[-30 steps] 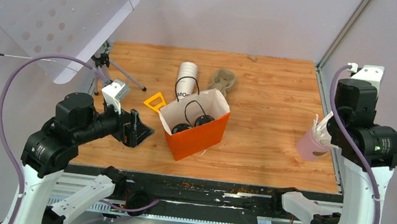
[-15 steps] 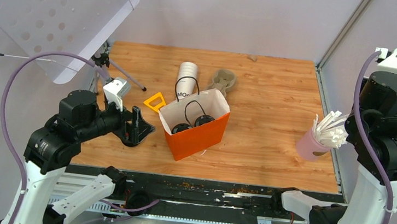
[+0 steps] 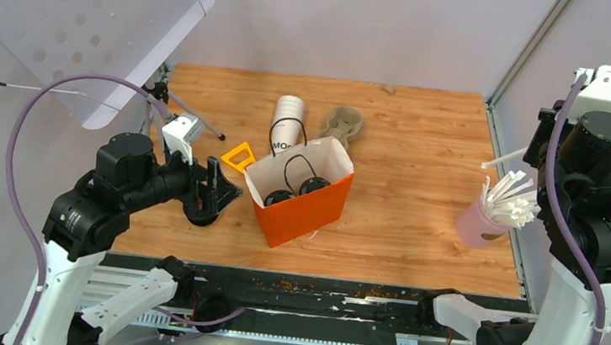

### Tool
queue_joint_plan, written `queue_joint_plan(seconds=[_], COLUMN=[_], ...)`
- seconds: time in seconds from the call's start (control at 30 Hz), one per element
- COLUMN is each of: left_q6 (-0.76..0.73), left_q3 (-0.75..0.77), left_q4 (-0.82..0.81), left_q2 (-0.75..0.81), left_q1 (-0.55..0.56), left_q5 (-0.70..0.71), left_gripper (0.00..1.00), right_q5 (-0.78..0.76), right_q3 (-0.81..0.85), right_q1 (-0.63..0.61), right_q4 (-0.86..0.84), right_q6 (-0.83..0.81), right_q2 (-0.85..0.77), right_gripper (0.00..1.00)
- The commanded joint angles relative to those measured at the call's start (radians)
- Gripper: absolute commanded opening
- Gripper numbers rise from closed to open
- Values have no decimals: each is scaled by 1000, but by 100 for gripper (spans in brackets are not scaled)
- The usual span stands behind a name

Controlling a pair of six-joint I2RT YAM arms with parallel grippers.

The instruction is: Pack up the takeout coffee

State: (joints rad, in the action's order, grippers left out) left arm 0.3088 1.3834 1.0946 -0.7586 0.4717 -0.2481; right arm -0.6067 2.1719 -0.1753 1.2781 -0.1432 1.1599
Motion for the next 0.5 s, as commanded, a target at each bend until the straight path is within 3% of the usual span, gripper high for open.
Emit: queue_joint_plan(seconds=[0.0,0.27,0.47], left_q6=[16,14,13], left_q3=[8,30,33], left_q4=[-54,-47,-47], left_q2=[-18,-28,-34], left_q1=[4,4,4], left_q5=[-3,-13,-14], left_gripper=[100,100,100], right_q5=[258,583,660], right_q3=[-45,-145,-141], right_q1=[3,-22,-112], right_q4=[-80,-166,-217], right_q6=[133,391,504], right_q2=[-13,3,28], right_gripper=[0,0,0])
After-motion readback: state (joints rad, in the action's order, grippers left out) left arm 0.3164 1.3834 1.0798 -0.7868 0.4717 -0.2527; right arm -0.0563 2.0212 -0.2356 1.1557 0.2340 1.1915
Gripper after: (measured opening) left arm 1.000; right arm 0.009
